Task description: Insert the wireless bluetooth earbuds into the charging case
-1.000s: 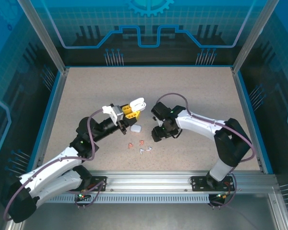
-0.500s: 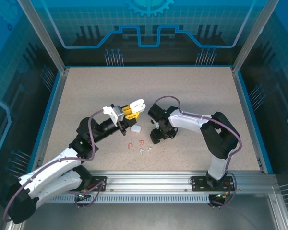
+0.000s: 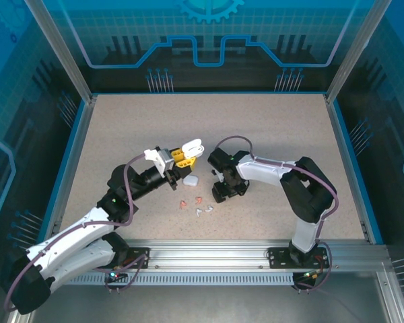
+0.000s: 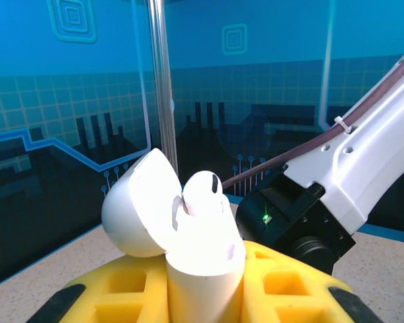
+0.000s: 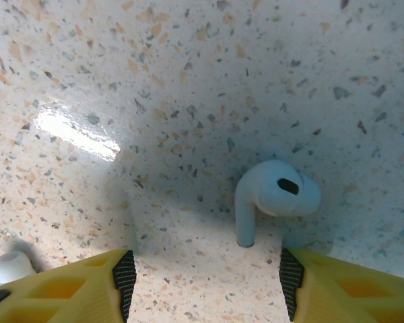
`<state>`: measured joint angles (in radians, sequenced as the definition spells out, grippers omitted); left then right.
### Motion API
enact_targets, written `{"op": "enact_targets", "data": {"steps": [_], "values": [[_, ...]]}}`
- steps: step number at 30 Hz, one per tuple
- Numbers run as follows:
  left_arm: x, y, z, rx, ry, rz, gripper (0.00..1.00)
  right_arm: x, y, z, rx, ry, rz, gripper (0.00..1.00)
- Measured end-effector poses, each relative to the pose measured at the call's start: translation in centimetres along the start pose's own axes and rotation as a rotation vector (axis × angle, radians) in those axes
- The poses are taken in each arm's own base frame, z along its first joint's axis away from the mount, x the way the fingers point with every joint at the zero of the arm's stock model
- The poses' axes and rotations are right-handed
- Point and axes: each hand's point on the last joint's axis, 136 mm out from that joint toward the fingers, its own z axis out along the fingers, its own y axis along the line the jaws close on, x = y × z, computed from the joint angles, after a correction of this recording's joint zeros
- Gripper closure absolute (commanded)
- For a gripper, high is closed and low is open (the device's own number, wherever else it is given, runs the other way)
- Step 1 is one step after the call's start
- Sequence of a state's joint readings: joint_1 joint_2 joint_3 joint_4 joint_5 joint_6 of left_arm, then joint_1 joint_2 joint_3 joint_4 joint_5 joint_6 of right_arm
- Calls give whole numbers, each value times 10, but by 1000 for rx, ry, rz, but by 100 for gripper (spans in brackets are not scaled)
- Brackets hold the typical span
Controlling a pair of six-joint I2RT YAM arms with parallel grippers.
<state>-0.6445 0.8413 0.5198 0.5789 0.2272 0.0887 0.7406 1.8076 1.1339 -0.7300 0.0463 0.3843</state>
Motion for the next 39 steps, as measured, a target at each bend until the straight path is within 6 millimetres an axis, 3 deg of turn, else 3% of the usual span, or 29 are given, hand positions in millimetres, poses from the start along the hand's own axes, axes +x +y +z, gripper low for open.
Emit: {"op": "enact_targets", "data": {"steps": [10,28,39], "values": [[3,1,0,-3,11,-3,100,-18,-5,-37,-66,-120,145,39],[4,1,0,-3,17,-6,100,-26,-27,-4,-38,-33,307,55],[5,1,0,-3,20,-7,100,-35,-20,1,-88,-31,315,60]]}}
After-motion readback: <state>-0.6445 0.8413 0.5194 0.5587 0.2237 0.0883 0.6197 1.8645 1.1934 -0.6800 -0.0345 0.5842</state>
